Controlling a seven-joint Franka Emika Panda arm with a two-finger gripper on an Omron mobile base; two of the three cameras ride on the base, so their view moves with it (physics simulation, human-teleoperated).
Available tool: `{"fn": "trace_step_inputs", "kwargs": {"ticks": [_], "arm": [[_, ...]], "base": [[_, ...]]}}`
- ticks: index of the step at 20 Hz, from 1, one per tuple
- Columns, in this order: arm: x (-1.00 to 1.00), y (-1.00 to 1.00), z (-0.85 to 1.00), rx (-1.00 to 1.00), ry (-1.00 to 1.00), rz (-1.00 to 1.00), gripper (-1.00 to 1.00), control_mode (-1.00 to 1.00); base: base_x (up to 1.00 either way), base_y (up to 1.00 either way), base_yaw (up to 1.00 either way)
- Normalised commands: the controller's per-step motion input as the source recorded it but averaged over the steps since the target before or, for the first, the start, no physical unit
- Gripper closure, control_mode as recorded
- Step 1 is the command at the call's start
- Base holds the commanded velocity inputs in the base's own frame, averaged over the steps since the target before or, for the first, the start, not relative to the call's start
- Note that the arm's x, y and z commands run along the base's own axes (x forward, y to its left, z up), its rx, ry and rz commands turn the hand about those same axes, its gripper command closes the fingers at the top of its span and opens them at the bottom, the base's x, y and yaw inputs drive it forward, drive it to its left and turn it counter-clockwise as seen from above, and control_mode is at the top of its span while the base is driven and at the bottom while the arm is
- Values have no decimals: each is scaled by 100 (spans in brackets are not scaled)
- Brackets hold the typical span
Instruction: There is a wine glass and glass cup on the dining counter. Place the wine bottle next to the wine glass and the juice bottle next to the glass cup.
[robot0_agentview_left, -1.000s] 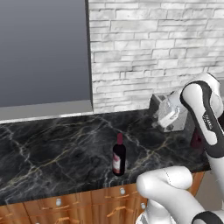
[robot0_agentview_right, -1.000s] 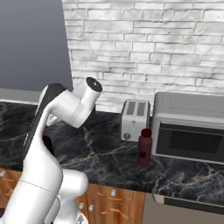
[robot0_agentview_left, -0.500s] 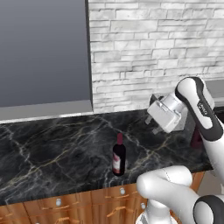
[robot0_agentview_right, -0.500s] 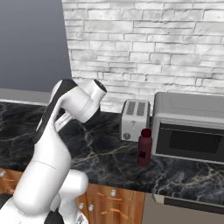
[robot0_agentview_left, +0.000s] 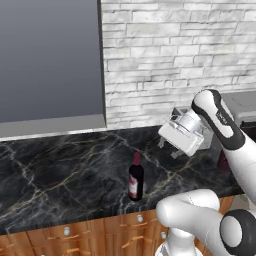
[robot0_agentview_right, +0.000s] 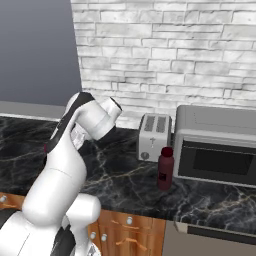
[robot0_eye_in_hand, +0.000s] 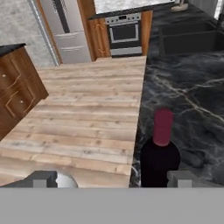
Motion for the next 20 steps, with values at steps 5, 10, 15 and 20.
{"fn": "trace_step_inputs", "kwargs": {"ticks": [5,10,15,20], "arm": [[3,18,-32,15,-3,6,-100,-100],[18,10,-33,15,0,3,-100,-100],[19,7,-26,13,0,4,-100,-100],[20,10,-20,10,0,2,-100,-100]], "base": [[0,0,0],[0,0,0],[0,0,0],[0,0,0]]}}
